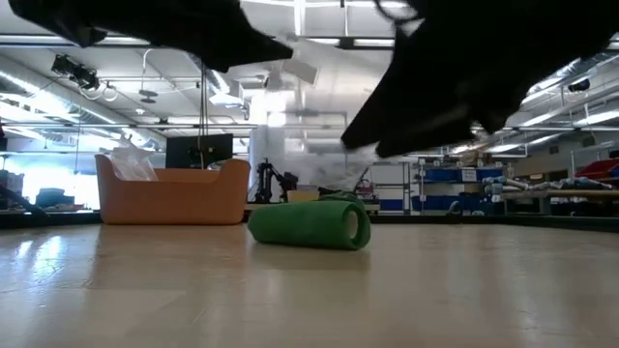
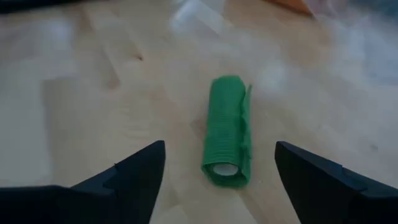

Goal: Roll bandage
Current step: Put the green bandage into the transparent zip bag

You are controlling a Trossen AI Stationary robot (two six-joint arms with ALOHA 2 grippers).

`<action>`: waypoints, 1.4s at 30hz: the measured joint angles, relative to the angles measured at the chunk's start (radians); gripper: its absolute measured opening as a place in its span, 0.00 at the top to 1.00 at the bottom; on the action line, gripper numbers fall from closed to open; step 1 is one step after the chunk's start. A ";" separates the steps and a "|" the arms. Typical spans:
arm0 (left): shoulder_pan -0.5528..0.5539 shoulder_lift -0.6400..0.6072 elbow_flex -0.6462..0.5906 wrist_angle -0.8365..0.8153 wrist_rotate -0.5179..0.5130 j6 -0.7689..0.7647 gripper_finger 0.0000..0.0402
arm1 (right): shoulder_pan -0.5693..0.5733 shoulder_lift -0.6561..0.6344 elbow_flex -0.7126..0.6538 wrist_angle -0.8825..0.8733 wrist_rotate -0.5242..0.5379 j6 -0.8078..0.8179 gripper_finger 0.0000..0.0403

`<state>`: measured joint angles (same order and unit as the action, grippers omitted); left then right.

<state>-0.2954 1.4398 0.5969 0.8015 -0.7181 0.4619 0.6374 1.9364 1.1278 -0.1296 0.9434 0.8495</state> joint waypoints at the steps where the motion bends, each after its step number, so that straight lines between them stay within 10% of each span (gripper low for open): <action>1: 0.002 -0.007 -0.019 0.000 -0.005 -0.018 1.00 | -0.013 0.016 0.000 0.007 -0.012 0.009 0.23; 16: 0.005 -0.017 -0.164 0.153 -0.007 -0.127 1.00 | -0.111 0.108 0.000 0.100 -0.128 -0.042 0.21; 27: 0.006 -0.016 -0.164 0.145 -0.007 -0.149 1.00 | -0.137 0.124 0.000 0.110 -0.178 -0.088 0.88; 30: 0.009 -0.016 -0.164 0.126 -0.007 -0.150 1.00 | -0.120 0.103 0.016 0.099 -0.171 -0.110 0.94; 42: 0.012 -0.016 -0.164 0.031 -0.008 -0.179 1.00 | -0.035 -0.041 0.430 -0.680 -0.102 -0.092 0.94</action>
<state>-0.2832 1.4239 0.4328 0.8328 -0.7257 0.2829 0.6025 1.8951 1.5582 -0.8097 0.8415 0.7575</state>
